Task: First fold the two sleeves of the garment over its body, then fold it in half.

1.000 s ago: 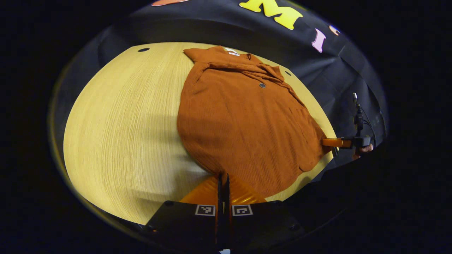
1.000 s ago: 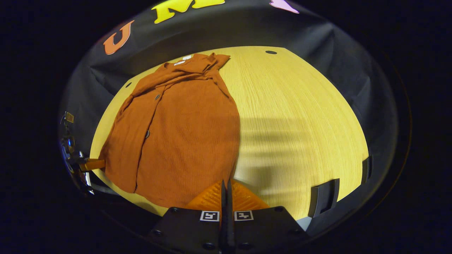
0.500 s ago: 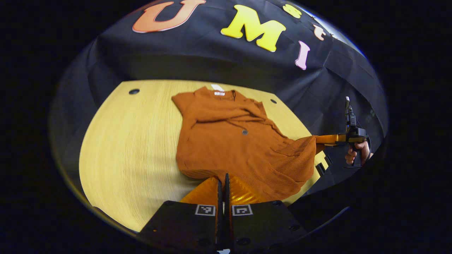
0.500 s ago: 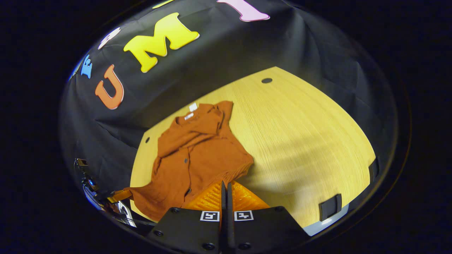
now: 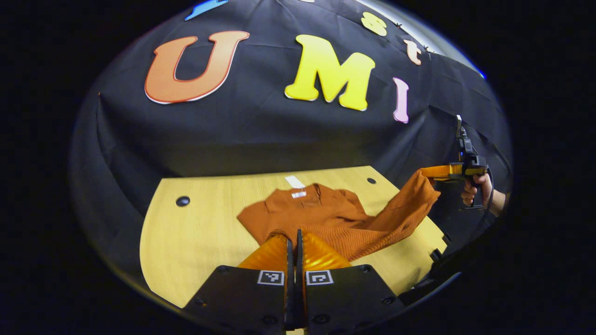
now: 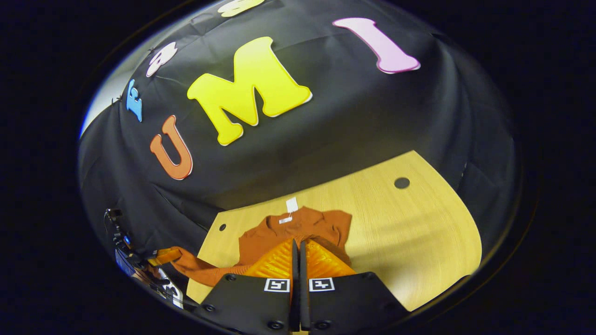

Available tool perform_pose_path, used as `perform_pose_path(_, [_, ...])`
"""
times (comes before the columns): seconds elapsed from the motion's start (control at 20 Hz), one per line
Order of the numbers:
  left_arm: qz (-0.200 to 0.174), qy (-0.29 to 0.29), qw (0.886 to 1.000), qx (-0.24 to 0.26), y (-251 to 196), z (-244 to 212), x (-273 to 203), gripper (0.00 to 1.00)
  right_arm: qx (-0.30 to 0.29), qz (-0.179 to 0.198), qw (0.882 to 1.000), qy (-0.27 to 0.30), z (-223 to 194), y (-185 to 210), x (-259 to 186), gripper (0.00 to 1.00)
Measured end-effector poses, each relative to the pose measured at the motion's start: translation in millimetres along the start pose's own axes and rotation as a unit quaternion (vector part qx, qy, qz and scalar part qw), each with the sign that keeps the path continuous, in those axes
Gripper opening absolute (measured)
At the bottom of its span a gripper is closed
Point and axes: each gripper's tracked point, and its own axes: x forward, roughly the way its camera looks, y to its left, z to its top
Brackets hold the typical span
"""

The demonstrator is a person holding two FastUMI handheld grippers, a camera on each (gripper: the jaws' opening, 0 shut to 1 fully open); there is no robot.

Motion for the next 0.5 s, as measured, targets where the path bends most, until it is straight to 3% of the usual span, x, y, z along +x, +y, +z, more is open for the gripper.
perform_pose_path(0.3, [0.033, 0.01, 0.998, -0.044, 69.5, 40.9, 110.9, 0.03, -0.028, -0.007, 0.999, 0.014, 48.7, -18.2, 134.7, 0.0])
perform_pose_path(0.5, [0.052, 0.045, 0.993, -0.094, 88.0, 22.3, 197.6, 0.03, -0.043, -0.021, 0.998, 0.044, 37.5, -38.5, 235.5, 0.0])
